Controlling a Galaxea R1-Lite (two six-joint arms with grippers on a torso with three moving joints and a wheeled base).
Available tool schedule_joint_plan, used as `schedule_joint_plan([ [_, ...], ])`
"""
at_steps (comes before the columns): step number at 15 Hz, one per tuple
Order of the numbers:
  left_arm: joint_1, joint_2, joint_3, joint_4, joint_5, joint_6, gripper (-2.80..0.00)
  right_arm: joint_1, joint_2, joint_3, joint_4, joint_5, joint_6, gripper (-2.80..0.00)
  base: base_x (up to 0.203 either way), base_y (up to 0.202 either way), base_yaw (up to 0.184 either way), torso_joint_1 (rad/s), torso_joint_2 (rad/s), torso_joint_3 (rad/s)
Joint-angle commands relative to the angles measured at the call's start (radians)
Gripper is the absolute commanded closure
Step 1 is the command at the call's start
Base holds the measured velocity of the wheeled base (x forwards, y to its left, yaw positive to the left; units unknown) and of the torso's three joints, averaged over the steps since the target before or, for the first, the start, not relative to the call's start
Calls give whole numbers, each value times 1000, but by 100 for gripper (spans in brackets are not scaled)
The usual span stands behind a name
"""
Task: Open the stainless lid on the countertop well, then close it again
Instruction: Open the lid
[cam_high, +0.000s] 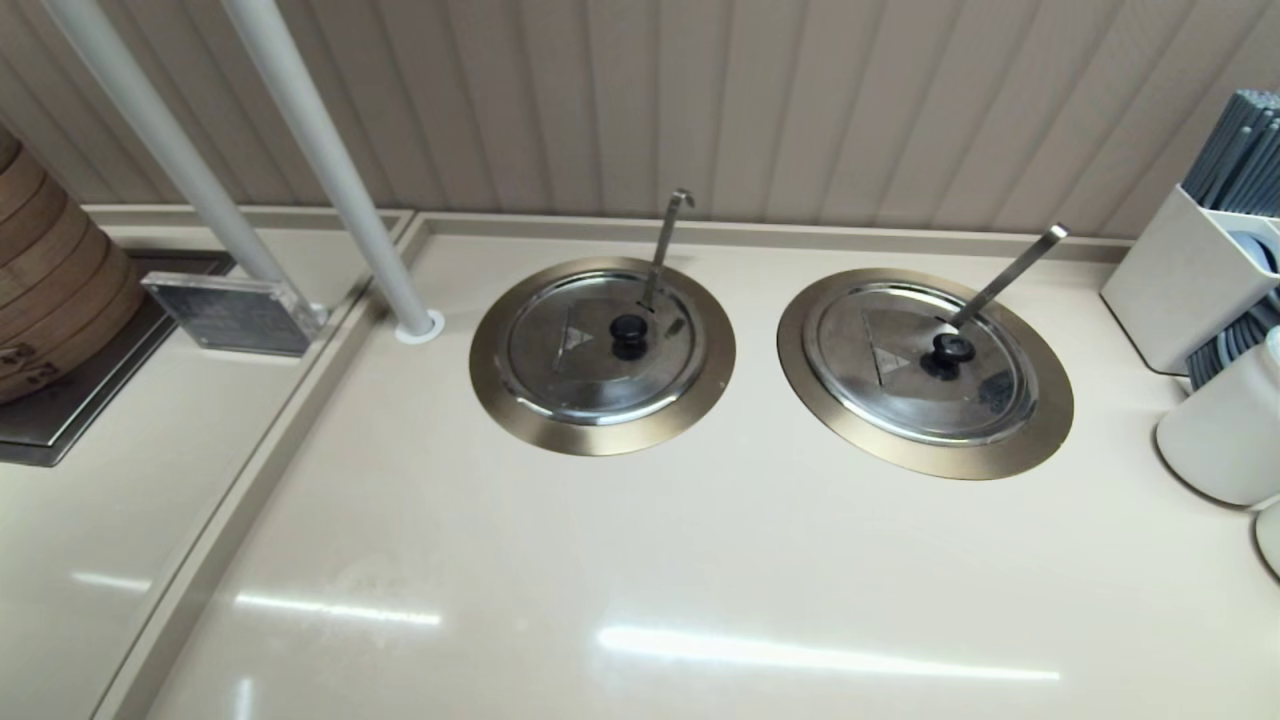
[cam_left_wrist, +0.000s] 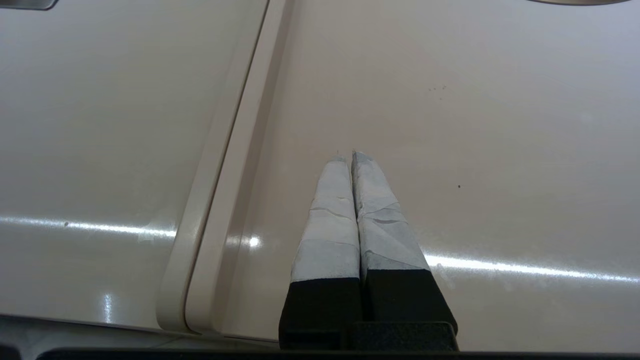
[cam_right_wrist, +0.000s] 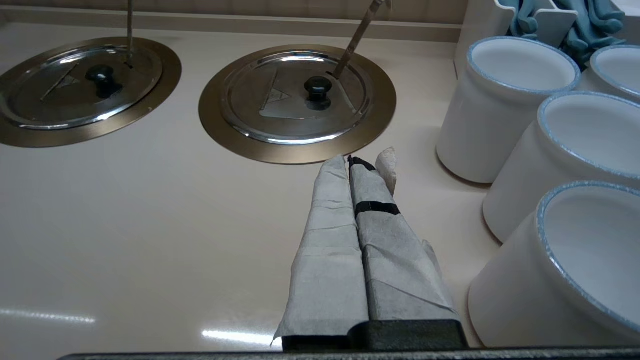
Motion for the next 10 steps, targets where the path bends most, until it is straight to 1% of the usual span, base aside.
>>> schedule_joint_plan([
  [1, 0, 1, 0, 0, 0, 0, 0, -1, 190, -92, 8, -1, -6, 0, 0, 0, 0, 0, 0, 0],
  [4, 0, 1, 0, 0, 0, 0, 0, -38, 541, -250, 64, -78, -25, 0, 0, 0, 0, 0, 0, 0],
  [5, 0, 1, 0, 0, 0, 0, 0, -47, 654, -303, 80, -93, -27, 0, 0, 0, 0, 0, 0, 0],
  [7, 0, 1, 0, 0, 0, 0, 0, -57, 845, -416, 101, -84, -29, 0, 0, 0, 0, 0, 0, 0],
  [10, 0, 1, 0, 0, 0, 0, 0, -50, 1104, -637, 114, -43, -21, 0, 0, 0, 0, 0, 0, 0],
])
